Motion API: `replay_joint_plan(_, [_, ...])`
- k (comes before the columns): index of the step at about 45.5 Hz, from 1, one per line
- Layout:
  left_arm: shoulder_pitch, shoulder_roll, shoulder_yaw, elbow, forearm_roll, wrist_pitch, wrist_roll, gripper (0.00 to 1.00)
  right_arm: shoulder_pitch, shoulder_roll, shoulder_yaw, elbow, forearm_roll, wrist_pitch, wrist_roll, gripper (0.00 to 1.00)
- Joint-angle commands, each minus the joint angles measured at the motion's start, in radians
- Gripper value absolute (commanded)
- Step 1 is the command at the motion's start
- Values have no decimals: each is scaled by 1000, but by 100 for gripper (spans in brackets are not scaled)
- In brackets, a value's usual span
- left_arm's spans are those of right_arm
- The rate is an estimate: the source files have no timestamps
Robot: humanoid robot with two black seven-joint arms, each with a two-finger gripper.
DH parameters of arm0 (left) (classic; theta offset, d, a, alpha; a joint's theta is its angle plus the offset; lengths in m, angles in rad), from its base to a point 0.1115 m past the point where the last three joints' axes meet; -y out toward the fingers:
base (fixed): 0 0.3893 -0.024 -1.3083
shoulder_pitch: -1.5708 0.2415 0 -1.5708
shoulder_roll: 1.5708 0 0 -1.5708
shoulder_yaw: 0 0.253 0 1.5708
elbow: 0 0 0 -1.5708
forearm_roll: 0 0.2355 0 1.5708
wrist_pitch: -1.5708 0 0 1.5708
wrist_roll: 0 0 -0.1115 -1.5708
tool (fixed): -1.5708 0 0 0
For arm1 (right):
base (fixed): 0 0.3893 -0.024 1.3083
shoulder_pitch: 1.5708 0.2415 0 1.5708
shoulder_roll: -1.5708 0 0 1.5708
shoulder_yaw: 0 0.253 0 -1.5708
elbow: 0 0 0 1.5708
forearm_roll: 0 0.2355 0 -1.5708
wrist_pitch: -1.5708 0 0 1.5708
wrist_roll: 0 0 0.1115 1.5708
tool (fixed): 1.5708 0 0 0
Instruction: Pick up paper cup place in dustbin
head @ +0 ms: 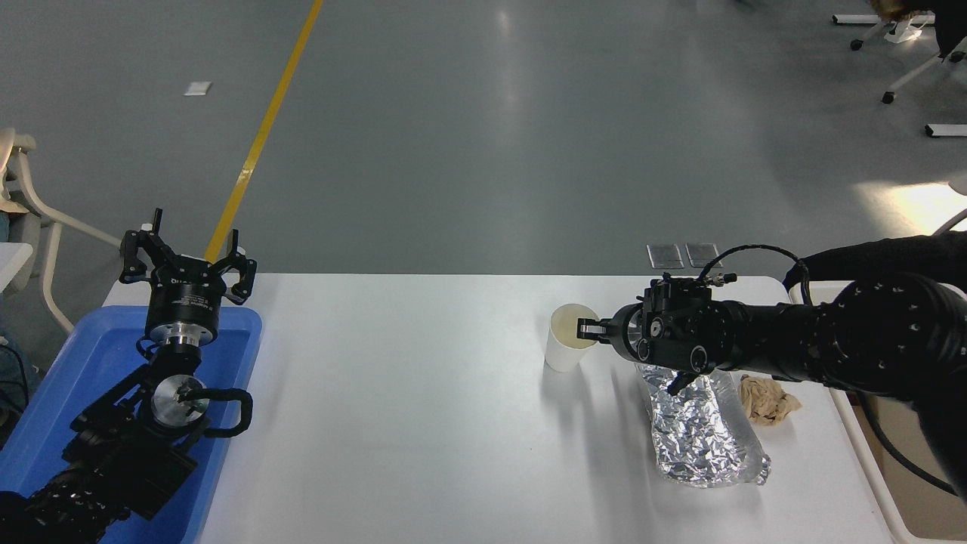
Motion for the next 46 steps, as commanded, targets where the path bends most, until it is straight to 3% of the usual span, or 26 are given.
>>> replay_joint_plan(1, [1,0,0,0,0,0,0,99,26,0,2,25,2,2,-17,0])
replay_joint_plan(16, [1,0,0,0,0,0,0,99,173,-7,-38,167,3,0,-18,0])
replay_joint_plan(26, [1,0,0,0,0,0,0,99,495,-191,-121,520,2,43,-18,0])
replay_joint_plan(34, [1,0,0,0,1,0,0,99,815,-363,-137,753,3,247,-17,0])
replay_joint_plan(40, [1,0,0,0,0,0,0,99,995,-415,-137,765,6,495,-8,0])
replay_joint_plan(46, [1,0,0,0,0,0,0,99,1098,-441,-141,765,6,609,-6,0])
